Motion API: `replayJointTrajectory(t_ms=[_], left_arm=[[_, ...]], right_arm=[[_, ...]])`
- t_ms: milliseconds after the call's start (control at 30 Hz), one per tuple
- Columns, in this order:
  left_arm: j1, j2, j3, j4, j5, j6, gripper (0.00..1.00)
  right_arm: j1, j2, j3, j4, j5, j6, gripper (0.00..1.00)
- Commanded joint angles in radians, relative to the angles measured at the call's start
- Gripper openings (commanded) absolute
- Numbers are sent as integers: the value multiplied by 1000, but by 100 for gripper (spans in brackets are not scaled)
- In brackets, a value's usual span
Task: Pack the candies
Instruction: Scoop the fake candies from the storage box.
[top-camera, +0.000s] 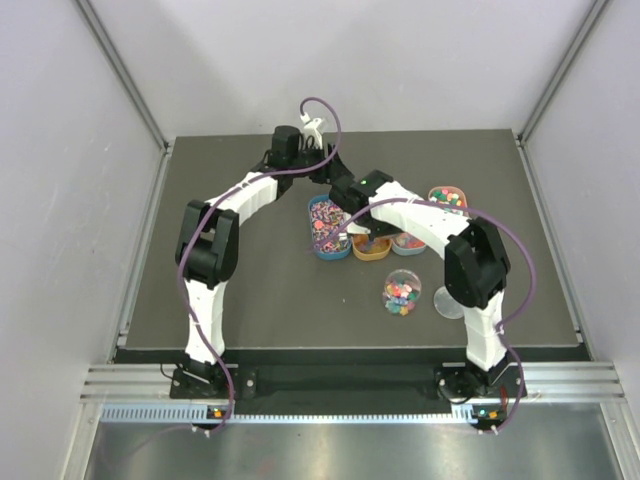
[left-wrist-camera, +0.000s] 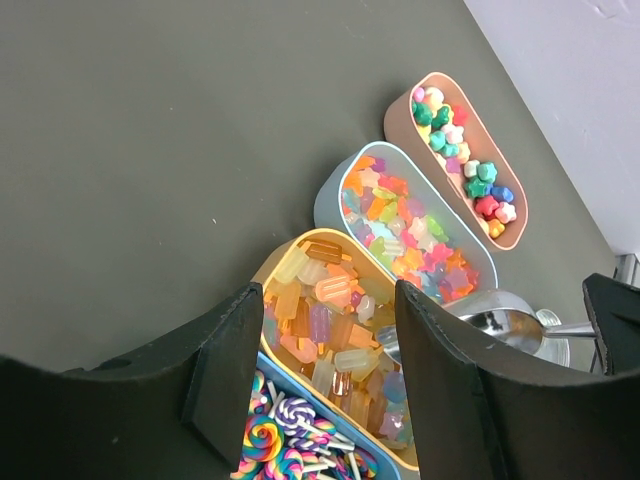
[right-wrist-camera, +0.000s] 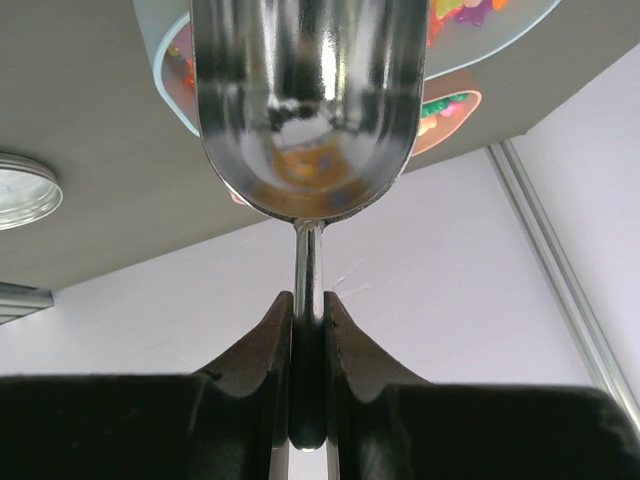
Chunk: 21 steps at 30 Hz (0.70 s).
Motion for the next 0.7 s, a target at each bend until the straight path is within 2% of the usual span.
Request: replayJointTrajectory(t_ms=[0,467,667], left_arm=[[-2,-5,13,56,21,-1,60],[-14,0,-47,88,51,-31,59],[-32,-15,-57,85,47,-23,59]], right_arm=[[15,17,21,-134,-99,-24,0],[-68,41,-10,-137,-458,154,0],[-143,83,-21,-137,-539,226,0]])
